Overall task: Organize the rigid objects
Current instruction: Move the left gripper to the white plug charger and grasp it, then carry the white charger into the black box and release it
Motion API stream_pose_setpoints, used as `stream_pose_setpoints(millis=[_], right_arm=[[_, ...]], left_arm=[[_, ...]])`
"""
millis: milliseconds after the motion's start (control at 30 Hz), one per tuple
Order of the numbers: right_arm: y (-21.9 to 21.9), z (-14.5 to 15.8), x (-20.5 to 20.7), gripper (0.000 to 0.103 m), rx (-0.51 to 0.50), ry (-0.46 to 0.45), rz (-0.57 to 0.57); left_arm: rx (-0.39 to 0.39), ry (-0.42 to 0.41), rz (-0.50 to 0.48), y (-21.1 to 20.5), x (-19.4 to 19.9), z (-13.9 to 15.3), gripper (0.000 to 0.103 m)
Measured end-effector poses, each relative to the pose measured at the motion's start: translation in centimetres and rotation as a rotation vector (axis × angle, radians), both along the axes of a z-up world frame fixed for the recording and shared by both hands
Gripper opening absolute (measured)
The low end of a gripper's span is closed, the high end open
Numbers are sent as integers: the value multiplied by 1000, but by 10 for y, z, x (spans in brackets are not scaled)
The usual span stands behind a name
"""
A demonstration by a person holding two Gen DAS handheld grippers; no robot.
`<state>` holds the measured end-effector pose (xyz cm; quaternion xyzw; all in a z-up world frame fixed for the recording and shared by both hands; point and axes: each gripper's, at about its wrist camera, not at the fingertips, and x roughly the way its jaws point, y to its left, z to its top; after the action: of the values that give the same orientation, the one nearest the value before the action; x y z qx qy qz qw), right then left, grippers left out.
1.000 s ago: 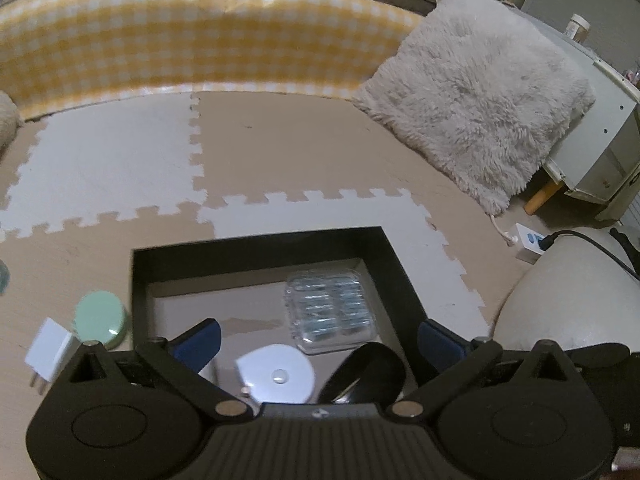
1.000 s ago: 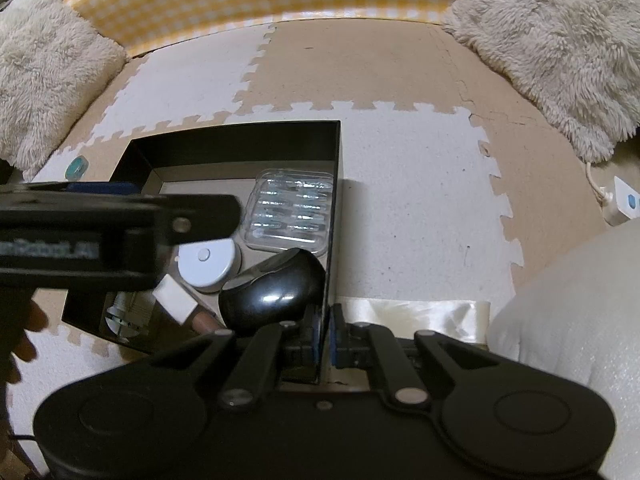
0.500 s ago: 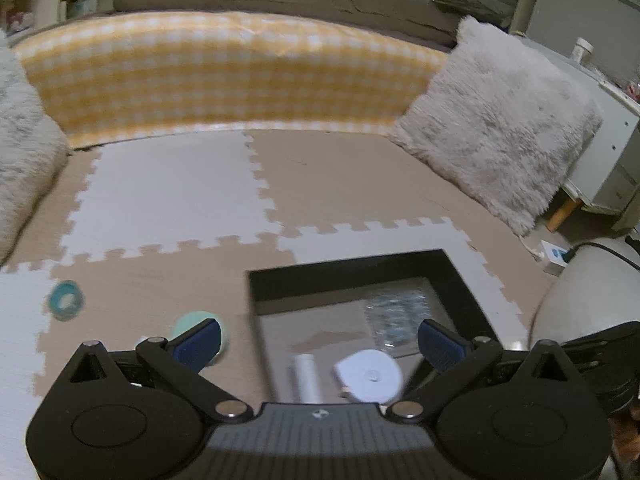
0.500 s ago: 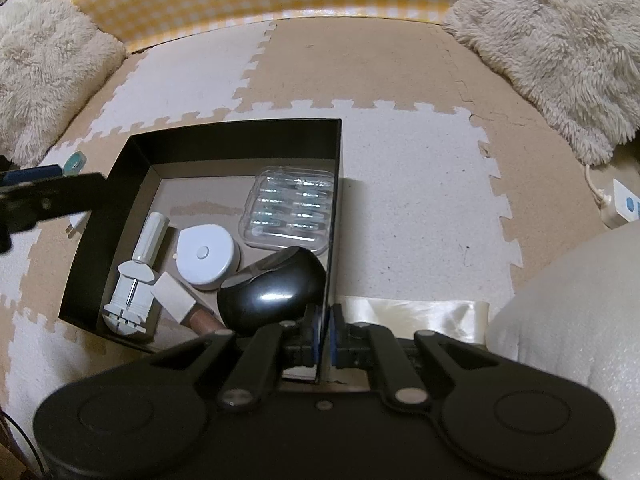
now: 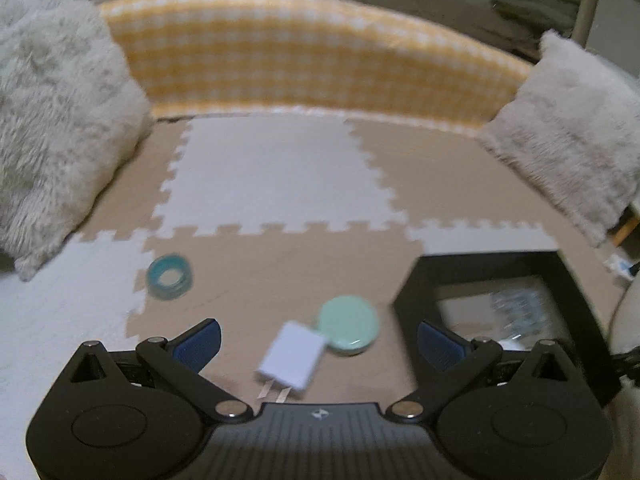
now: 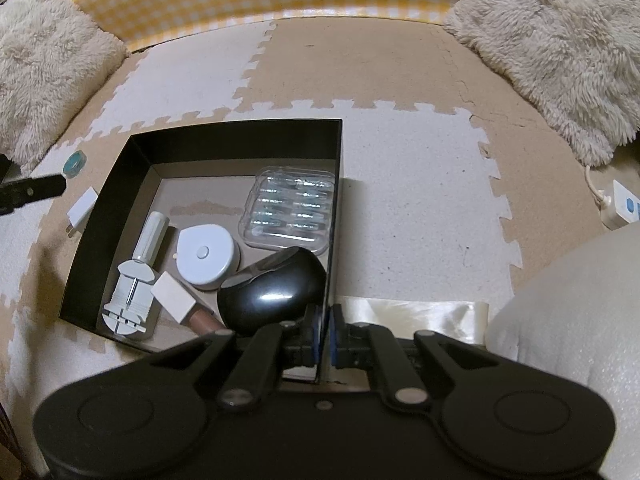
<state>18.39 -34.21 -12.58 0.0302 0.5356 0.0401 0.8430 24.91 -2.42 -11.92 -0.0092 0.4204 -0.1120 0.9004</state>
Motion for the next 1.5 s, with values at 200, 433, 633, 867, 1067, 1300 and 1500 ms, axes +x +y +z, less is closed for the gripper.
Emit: stream_pose_setpoints(millis=[200,433,633,867,1067,1300,1500], right_arm=[[1,1,0,5,-6,3,5],[2,1,0,5,-10,4,10],[2,1,0,5,-11,5,11],[3,1,1,5,-15,7,13],[3,0,1,5,-14,7,13],[3,0,1,5,-14,7,13],[2,0,2,5,-8,8,13]], left_arm=[[43,64,-59,20,11,-27,88],[101,39,-176,11,18,-44,58],[109,39,-222,3,23,-50,44],[101,45,-207,-2,26,-54,38],[32,74,-100,6,27,-51,38],[-92,2,-32,10,18,-17,38],[-146,-117,-165,-26,4,29,38]])
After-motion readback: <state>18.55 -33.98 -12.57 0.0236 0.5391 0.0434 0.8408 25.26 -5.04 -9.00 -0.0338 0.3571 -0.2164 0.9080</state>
